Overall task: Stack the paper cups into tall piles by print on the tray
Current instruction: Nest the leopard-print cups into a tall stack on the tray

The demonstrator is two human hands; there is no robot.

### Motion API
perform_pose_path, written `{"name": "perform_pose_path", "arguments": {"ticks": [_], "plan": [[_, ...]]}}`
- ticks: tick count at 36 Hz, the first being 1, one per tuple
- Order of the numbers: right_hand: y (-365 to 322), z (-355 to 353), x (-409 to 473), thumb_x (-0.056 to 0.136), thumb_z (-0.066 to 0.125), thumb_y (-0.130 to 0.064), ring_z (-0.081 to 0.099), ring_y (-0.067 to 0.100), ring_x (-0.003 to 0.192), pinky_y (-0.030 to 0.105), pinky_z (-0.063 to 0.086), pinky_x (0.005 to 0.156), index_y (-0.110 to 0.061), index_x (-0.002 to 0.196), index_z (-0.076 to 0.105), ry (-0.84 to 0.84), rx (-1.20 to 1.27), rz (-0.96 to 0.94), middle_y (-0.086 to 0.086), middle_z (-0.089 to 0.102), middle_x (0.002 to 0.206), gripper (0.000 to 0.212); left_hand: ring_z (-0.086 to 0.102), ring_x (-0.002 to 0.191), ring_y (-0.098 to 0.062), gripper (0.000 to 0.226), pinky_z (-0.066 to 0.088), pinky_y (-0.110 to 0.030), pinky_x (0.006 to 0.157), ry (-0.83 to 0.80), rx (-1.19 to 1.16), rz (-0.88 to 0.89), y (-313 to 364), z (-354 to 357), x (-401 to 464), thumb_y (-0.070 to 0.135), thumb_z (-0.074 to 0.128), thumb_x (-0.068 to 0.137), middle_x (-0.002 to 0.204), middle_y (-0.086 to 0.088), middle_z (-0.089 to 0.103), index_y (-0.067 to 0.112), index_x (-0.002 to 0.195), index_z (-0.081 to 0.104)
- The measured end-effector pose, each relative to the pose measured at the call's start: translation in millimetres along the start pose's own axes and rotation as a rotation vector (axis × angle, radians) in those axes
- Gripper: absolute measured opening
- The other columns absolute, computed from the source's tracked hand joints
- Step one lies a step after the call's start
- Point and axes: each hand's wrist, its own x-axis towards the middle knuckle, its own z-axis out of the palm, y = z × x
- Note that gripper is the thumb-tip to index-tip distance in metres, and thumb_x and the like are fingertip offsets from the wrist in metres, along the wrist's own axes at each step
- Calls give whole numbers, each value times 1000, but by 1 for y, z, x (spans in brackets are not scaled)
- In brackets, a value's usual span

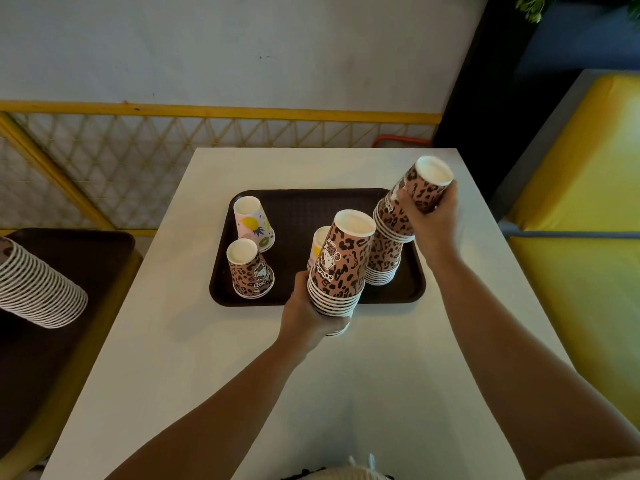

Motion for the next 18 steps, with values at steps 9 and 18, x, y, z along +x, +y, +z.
{"name": "perform_pose_path", "arguments": {"ticks": [9,18], "plan": [[8,6,-22,81,68,-39,45,13,122,25,37,94,-16,138,35,-137,-129,-12,3,48,136,70,55,105,-13,85,51,-32,87,-9,-26,-16,1,2,3,15,88,56,109,11,55,22,125,38],[-33,4,-61,87,44,-58,55,7,110,4,42,81,-15,134,40,-287,17,-156,0,57,124,63,55,105,-13,87,51,-33,88,12,-28,12,6,2,1,15,89,55,111,9,55,19,126,39]]}}
